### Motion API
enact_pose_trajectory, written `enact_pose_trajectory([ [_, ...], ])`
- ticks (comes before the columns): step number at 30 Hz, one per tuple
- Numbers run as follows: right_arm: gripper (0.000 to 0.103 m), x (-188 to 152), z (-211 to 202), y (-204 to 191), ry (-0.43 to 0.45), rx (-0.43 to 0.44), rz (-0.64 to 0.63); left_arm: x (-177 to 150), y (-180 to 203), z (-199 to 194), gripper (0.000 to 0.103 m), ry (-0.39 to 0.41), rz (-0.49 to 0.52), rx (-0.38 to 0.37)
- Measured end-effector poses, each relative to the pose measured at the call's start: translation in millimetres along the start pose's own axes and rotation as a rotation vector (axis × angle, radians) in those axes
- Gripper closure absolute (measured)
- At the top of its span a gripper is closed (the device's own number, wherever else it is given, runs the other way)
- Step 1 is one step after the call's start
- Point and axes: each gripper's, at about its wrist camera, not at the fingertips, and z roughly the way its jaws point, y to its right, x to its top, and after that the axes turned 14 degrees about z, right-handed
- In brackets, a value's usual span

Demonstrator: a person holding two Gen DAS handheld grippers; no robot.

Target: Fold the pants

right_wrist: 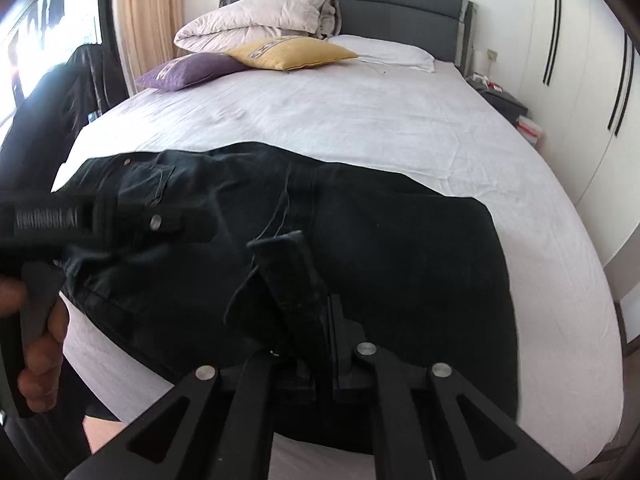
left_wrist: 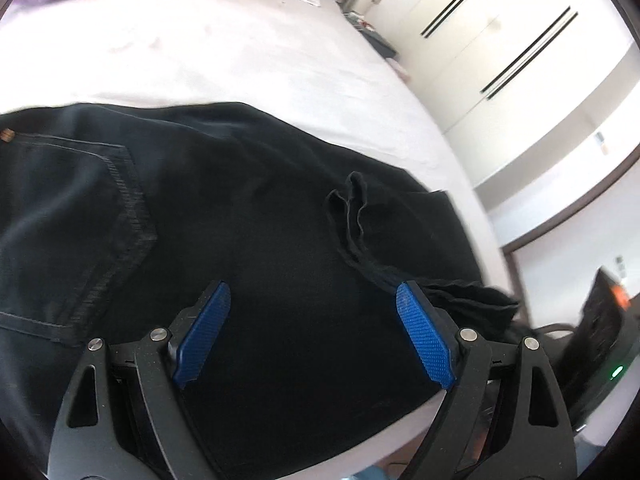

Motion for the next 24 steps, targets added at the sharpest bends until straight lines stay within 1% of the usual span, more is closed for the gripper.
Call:
enact_pose_trajectory([
  [2,0.098,1.3,-1.6,5.8,0.009,0.002,0.016,5.8,-0.9,9.7,0.015,-0.008,-0.051,-0.065],
  [4,0.098,3.4,-5.6,10.7,0.03,0.005,0.025,11.2,8.0,19.7,0.015,-0.016,-0.068,-0.106],
  [6,0.098,3.3,-6.7,9.2,0.053,-0.002,0.012,20.1,14.2,29.4,0.012,-0.038,-0.07,-0.147],
  [8,0.098,2.2,-10.7,4.7,0.08,-0.005,-0.014,27.6,12.8,41.0,0.011,-0.058,-0.112,-0.19],
  [10,0.098,-0.7,-12.7,2.4,0.1,-0.006,-0.036,27.8,12.1,47.1,0.01,-0.071,-0.153,-0.215],
  [13,0.098,-1.8,-13.0,2.9,0.106,-0.001,-0.033,36.5,12.4,58.2,0.011,-0.094,-0.16,-0.231],
  [14,0.098,-1.2,-13.1,2.4,0.109,0.002,-0.031,39.2,14.4,61.1,0.015,-0.104,-0.156,-0.225],
  [15,0.098,0.2,-13.5,1.0,0.113,0.003,-0.033,41.8,17.7,64.1,0.037,-0.115,-0.143,-0.22],
  [16,0.097,0.2,-14.8,0.0,0.117,0.005,-0.038,42.3,20.8,66.8,0.056,-0.13,-0.132,-0.222],
  [17,0.097,2.1,-16.0,-4.3,0.124,0.007,-0.049,43.7,24.7,71.2,0.081,-0.153,-0.122,-0.226],
  [19,0.097,5.8,-20.1,-11.6,0.137,0.009,-0.071,46.0,24.1,67.3,0.084,-0.152,-0.105,-0.22],
  [20,0.097,6.3,-22.0,-15.0,0.141,0.011,-0.081,46.5,24.9,63.9,0.088,-0.143,-0.1,-0.233],
  [21,0.097,8.0,-24.2,-19.5,0.147,0.017,-0.093,45.5,24.4,58.2,0.09,-0.133,-0.098,-0.24],
  [24,0.097,15.5,-27.3,-35.4,0.161,0.045,-0.12,47.6,16.2,36.2,0.09,-0.096,-0.08,-0.225],
])
